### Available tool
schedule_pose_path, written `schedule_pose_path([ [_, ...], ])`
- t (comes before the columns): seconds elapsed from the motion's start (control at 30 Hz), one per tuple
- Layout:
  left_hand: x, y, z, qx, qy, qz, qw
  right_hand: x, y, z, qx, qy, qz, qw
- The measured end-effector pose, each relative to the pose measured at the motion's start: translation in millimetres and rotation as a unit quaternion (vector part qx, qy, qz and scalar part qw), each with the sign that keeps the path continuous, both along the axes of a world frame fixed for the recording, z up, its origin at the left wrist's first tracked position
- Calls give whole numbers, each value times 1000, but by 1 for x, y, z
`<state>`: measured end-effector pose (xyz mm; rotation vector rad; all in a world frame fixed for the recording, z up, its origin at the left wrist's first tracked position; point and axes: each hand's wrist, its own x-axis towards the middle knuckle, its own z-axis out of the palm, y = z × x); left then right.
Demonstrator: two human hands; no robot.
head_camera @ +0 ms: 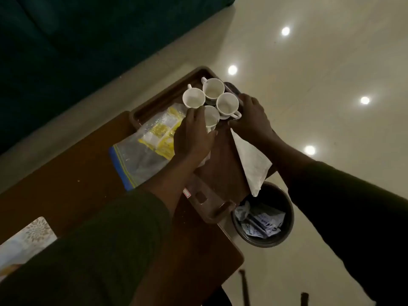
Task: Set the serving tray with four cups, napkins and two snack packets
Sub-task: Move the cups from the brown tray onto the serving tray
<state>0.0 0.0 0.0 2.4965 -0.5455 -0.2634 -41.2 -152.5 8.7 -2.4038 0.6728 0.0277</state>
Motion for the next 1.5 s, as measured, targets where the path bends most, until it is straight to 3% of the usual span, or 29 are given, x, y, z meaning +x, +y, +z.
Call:
schedule_pose_path([
  [0.17,14,-15,-18,115,-54,-13,992,16,-5,-15,5,0,20,1000],
  [0.5,25,-31,-33,164,-51,-4,985,33,-10,-35,-32,28,9,999],
  [0.67,20,-35,-26,142,-56,-8,988,8,-9,-28,-16,0,-22,1000],
  [0.9,6,-11,28,10,-61,-1,998,-13,4,30,-44,-50,-49,997],
  [1.1,9,53,71,-64,-65,69,993,18,64,86,-65,-87,22,994],
  [1.5,-19,327,102,-4,-101,229,968,42,325,96,18,-139,228,964],
])
